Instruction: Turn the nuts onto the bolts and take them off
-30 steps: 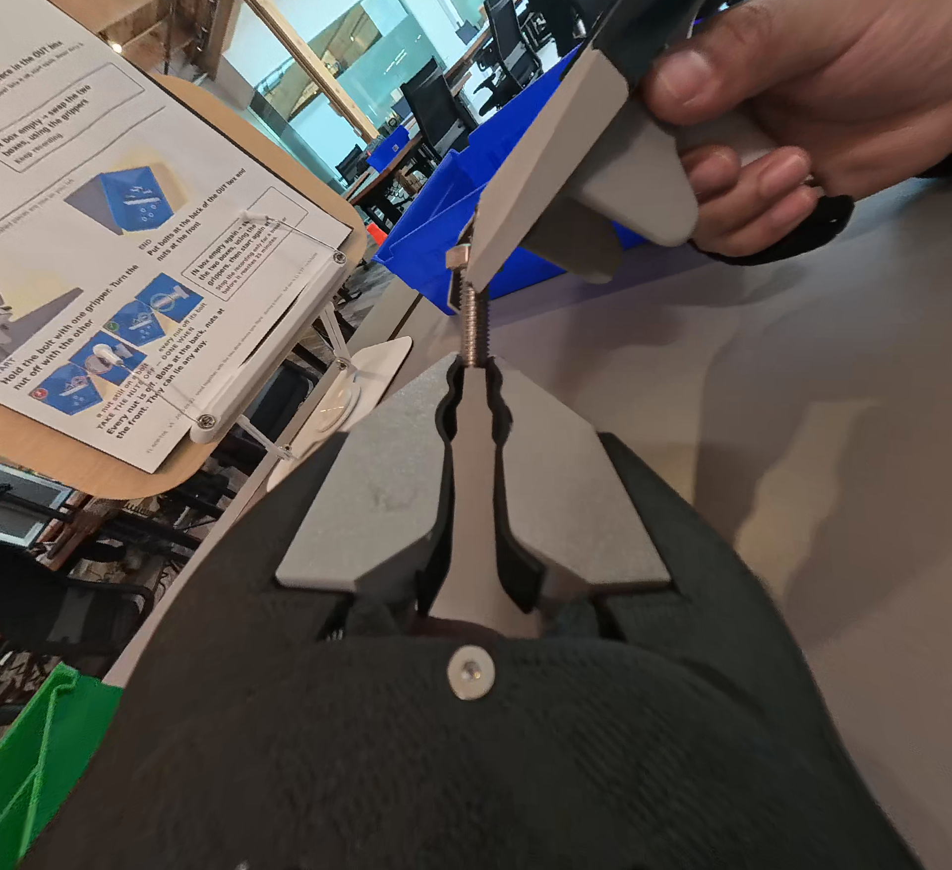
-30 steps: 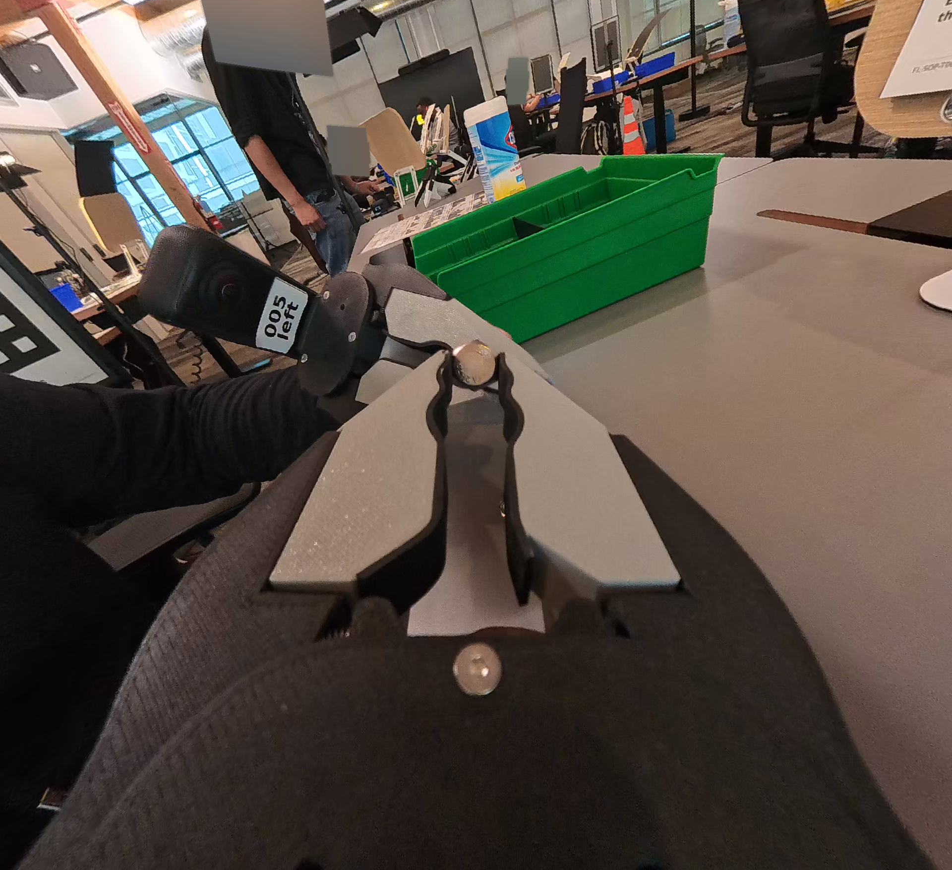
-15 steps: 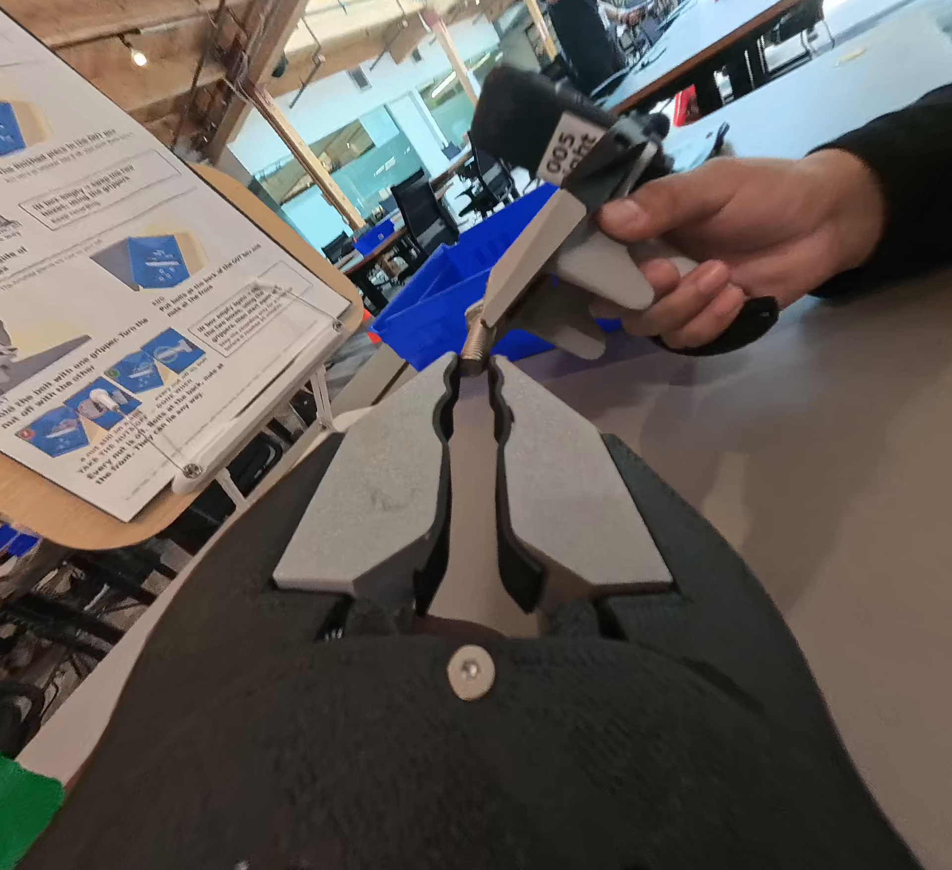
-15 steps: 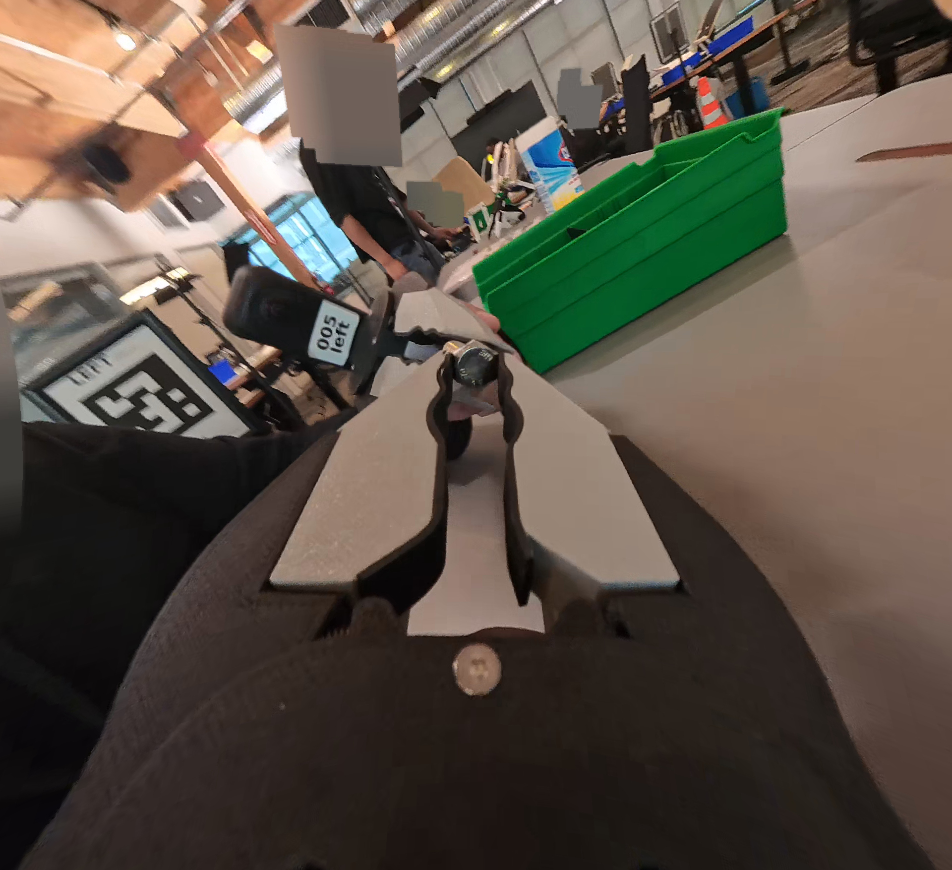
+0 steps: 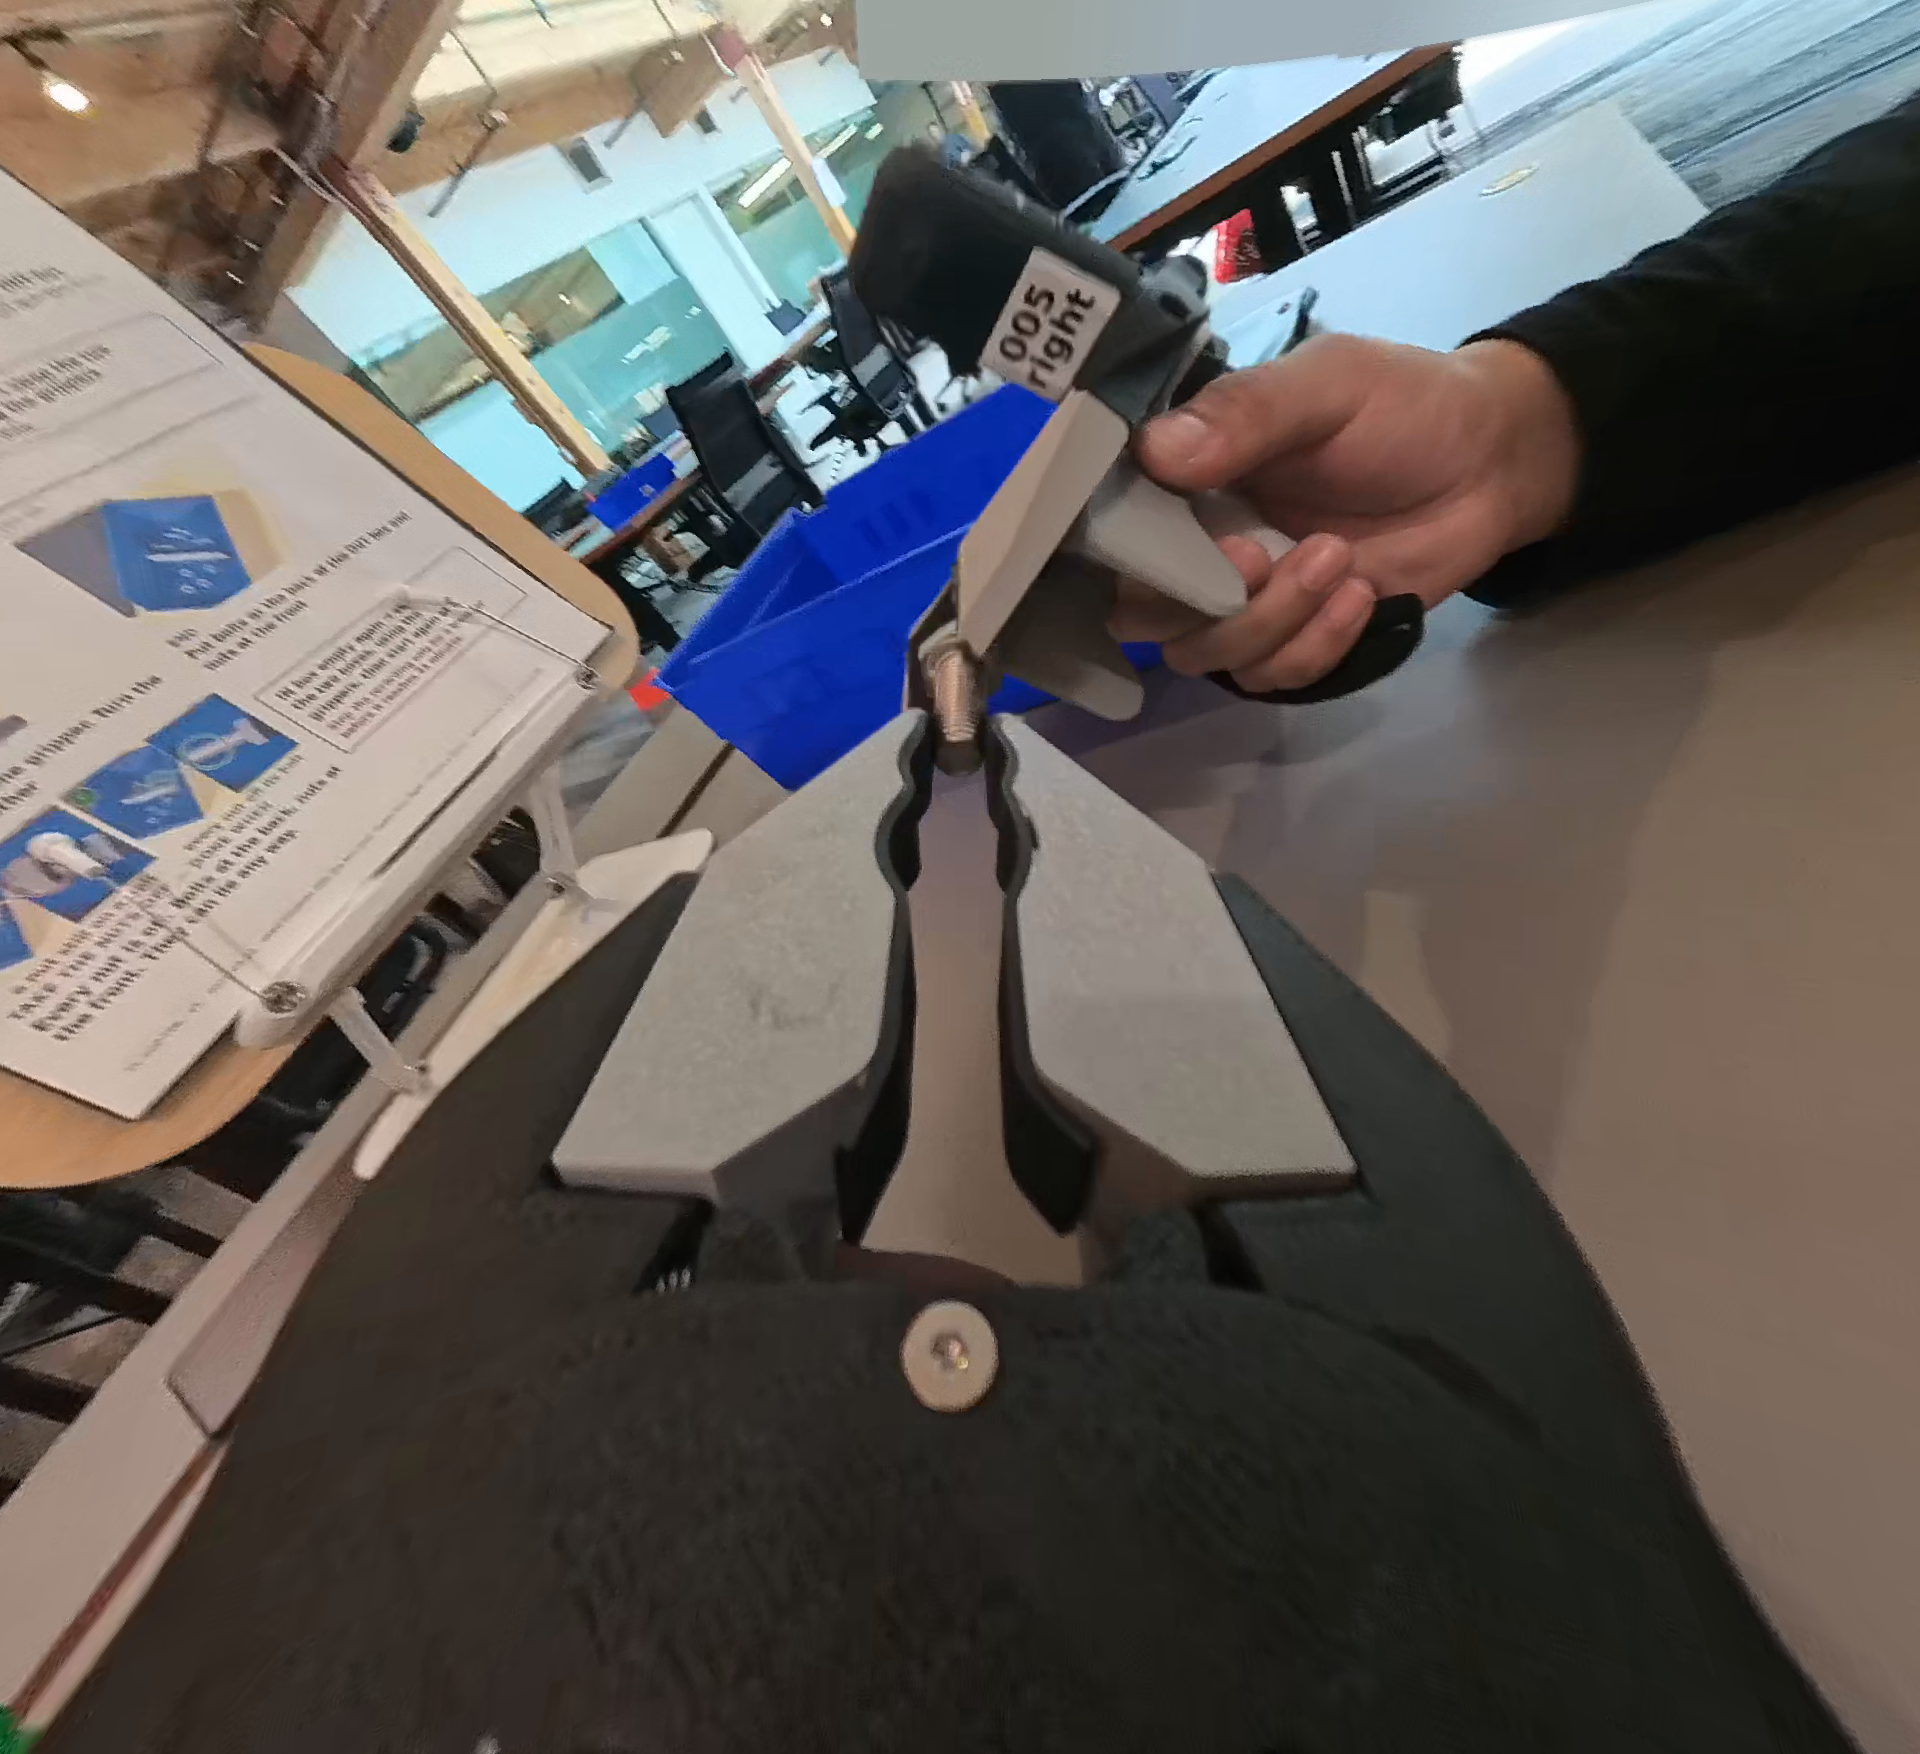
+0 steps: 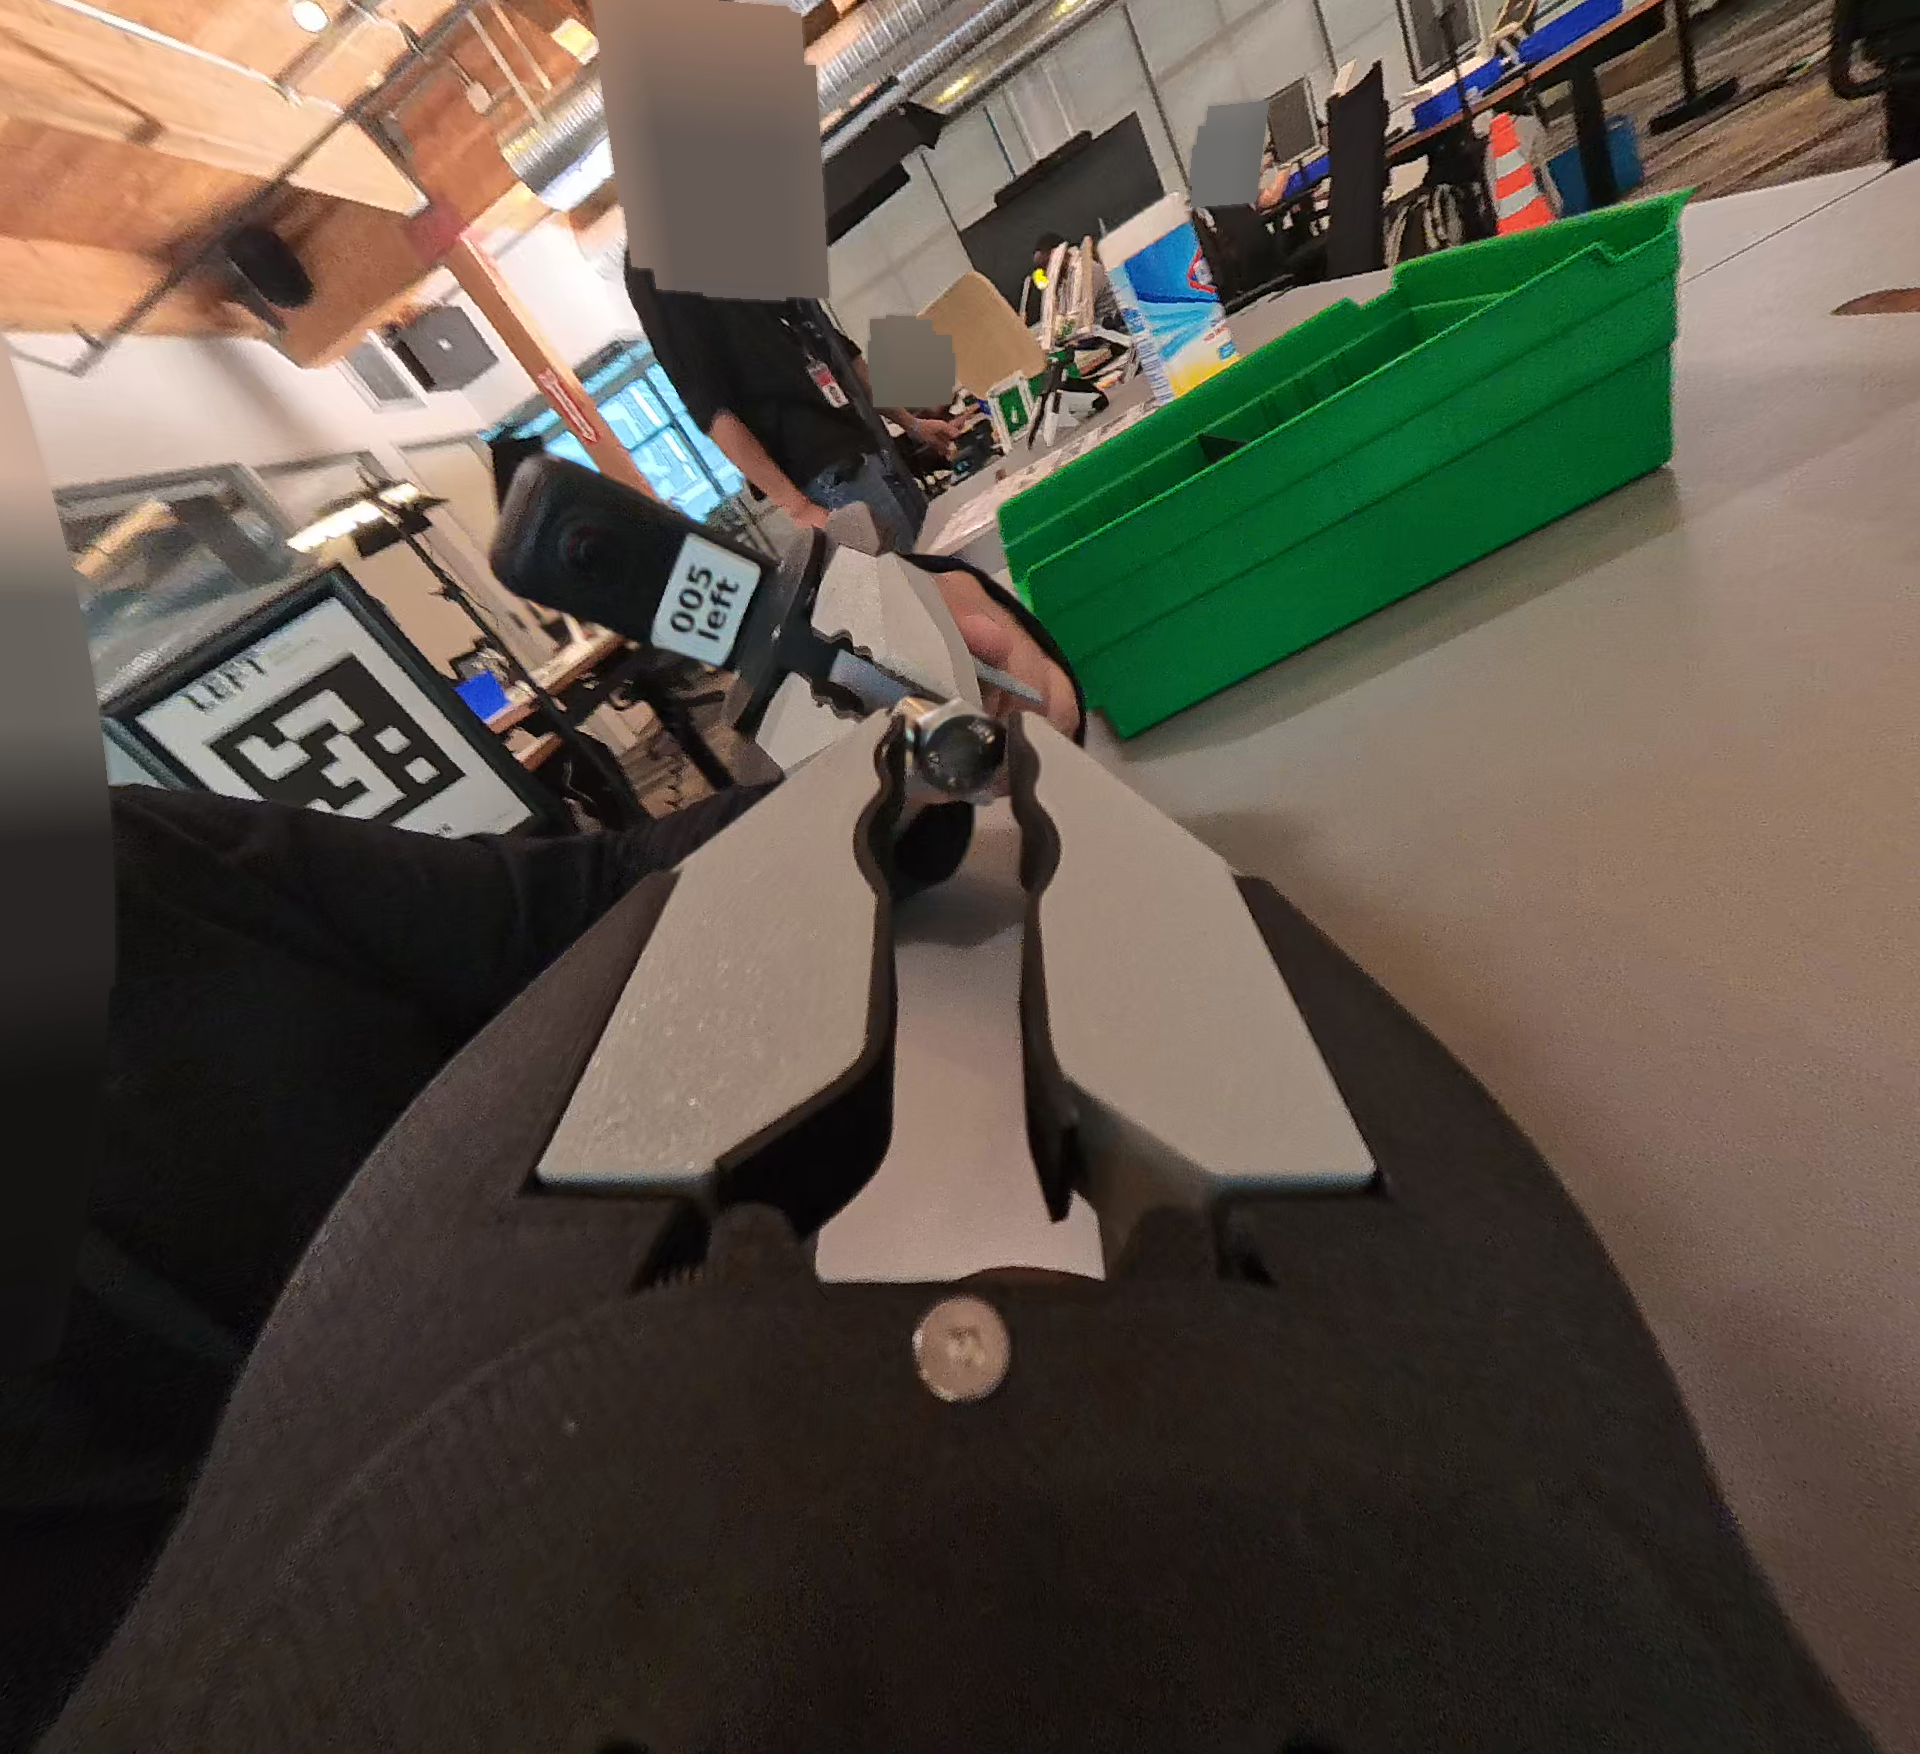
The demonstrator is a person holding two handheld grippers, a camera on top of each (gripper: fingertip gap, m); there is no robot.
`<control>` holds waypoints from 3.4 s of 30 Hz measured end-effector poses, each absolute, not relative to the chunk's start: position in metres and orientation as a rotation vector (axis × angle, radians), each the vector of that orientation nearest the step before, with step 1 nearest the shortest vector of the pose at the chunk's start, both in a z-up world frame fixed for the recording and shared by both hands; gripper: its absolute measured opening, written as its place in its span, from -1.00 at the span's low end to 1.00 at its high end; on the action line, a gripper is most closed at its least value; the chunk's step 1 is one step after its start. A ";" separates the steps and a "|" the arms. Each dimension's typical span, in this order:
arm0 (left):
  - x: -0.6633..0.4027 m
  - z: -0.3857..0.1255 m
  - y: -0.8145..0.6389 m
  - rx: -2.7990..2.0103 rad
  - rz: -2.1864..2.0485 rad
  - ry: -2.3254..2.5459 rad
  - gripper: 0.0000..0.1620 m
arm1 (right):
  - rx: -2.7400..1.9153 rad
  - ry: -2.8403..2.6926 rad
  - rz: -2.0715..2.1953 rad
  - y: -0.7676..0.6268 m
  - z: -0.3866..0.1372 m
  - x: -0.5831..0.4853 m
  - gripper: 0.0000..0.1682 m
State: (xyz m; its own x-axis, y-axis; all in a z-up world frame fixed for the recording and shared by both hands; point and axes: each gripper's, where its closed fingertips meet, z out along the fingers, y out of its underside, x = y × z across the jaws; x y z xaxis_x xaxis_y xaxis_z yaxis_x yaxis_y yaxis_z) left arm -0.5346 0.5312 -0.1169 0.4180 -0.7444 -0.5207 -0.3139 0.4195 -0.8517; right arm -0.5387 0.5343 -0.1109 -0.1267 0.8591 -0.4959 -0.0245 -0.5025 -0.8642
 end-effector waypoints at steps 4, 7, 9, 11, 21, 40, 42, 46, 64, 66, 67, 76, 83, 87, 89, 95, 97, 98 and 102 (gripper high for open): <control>-0.541 -0.125 0.533 -1.250 -0.449 1.187 -0.91 | -1.473 -1.047 1.536 0.534 -0.113 -0.537 -0.69; -0.543 -0.142 0.536 -1.359 -0.494 1.232 -0.91 | -1.471 -1.175 1.264 0.534 -0.125 -0.539 -0.67; -0.545 -0.152 0.538 -1.413 -0.492 1.257 -0.91 | -1.466 -1.277 1.076 0.533 -0.136 -0.541 -0.68; -0.545 -0.157 0.537 -1.447 -0.507 1.276 -0.91 | -1.456 -1.362 0.930 0.531 -0.146 -0.543 -0.71; -0.538 -0.154 0.523 -1.440 -0.658 1.295 -0.91 | -1.461 -1.467 0.806 0.527 -0.169 -0.550 -0.81; -0.532 -0.136 0.524 -1.393 -0.789 1.150 -0.91 | -1.519 -1.331 1.132 0.523 -0.157 -0.554 -0.82; -0.532 -0.134 0.524 -1.388 -0.796 1.139 -0.91 | -1.525 -1.318 1.174 0.523 -0.155 -0.554 -0.81; -0.531 -0.135 0.524 -1.387 -0.799 1.137 -0.91 | -1.529 -1.321 1.189 0.522 -0.156 -0.554 -0.81; -0.530 -0.140 0.528 -1.399 -0.750 1.148 -0.92 | -1.564 -1.332 1.179 0.524 -0.165 -0.557 -0.74; -0.531 -0.139 0.531 -1.404 -0.752 1.133 -0.92 | -1.565 -1.316 1.190 0.526 -0.163 -0.556 -0.70; -0.533 -0.138 0.532 -1.406 -0.751 1.125 -0.92 | -1.565 -1.311 1.192 0.526 -0.163 -0.556 -0.69; -0.539 -0.127 0.536 -1.407 -0.867 1.029 -0.92 | -1.563 -1.249 1.196 0.536 -0.156 -0.551 -0.63; -0.541 -0.121 0.536 -1.403 -0.919 0.993 -0.92 | -1.494 -1.264 1.129 0.532 -0.151 -0.555 -0.66; -0.538 -0.124 0.535 -1.412 -0.922 1.001 -0.92 | -1.479 -1.268 1.075 0.533 -0.151 -0.555 -0.82; -0.538 -0.125 0.536 -1.417 -0.921 1.003 -0.92 | -1.481 -1.275 1.050 0.534 -0.152 -0.555 -0.82; -0.538 -0.130 0.536 -1.446 -0.951 0.998 -0.91 | -1.499 -1.295 0.989 0.534 -0.156 -0.555 -0.82; -0.537 -0.131 0.535 -1.447 -0.948 1.006 -0.91 | -1.502 -1.302 0.985 0.534 -0.157 -0.556 -0.82; -0.536 -0.132 0.534 -1.453 -0.951 1.012 -0.91 | -1.498 -1.304 0.982 0.533 -0.157 -0.556 -0.82; -0.535 -0.138 0.534 -1.468 -0.922 1.044 -0.91 | -1.485 -1.303 0.993 0.532 -0.153 -0.555 -0.82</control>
State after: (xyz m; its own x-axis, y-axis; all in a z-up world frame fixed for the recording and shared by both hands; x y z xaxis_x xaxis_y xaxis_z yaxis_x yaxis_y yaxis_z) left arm -0.5348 0.5335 -0.1378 0.3187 -0.9478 0.0117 -0.1286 -0.0554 -0.9902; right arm -0.5546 0.5319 -0.1534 0.1229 0.9924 -0.0087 0.2722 -0.0421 -0.9613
